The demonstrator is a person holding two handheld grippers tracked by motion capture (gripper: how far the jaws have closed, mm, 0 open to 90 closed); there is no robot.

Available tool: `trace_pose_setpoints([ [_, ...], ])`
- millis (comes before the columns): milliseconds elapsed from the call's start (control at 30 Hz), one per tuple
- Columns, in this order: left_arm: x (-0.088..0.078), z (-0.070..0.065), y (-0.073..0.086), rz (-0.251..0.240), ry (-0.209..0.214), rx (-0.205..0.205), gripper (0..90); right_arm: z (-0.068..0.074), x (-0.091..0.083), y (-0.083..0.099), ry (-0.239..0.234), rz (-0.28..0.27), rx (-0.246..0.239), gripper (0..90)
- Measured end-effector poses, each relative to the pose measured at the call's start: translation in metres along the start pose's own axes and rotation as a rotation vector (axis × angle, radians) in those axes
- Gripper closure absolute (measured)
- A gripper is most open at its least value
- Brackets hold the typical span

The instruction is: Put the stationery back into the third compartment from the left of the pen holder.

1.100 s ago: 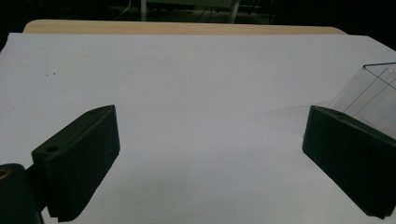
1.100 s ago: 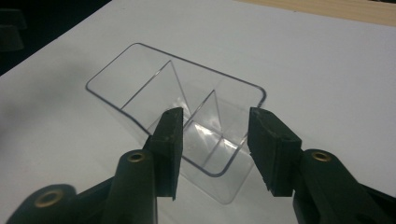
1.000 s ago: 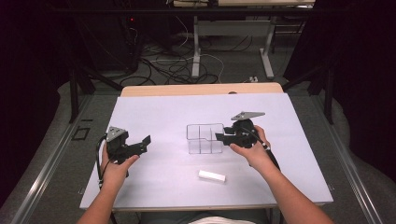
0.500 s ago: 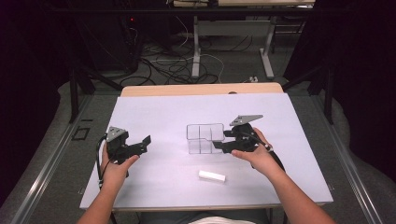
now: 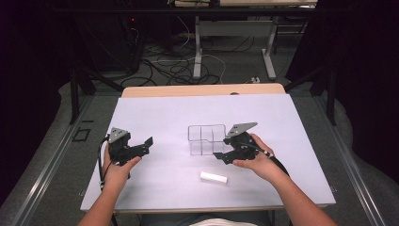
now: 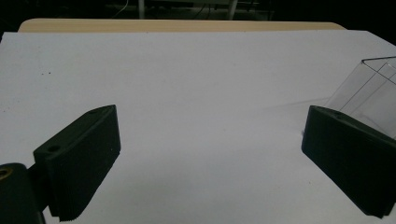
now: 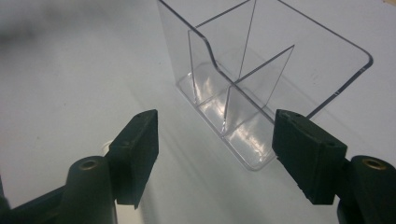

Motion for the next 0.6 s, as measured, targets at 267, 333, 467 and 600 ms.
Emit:
trace_pose_setpoints([
  [267,0.001,-0.001,0.001,0.005,0.000,0.006,4.9,0.016,0.002,0.008,-0.047,0.086,-0.038,35.6],
  [333,0.001,-0.001,0.001,0.009,0.000,0.007,4.9,0.018,0.002,0.013,-0.057,0.122,-0.060,37.5],
  [467,0.001,0.000,0.002,0.010,-0.002,0.006,4.9,0.023,0.003,0.026,-0.080,0.203,-0.096,41.0],
  [600,0.001,-0.001,0.002,0.010,-0.003,0.007,4.9,0.029,0.003,0.037,-0.107,0.266,-0.124,44.2],
])
Point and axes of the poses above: each handheld gripper's, and its own axes: x roughly forward along the jaws, y roughly out of its underside, z roughly to its left, the point moved 10 cm from there along x, roughly forward along the jaws, and after that the axes turned 4 degrees about y, right-handed, at the moved point
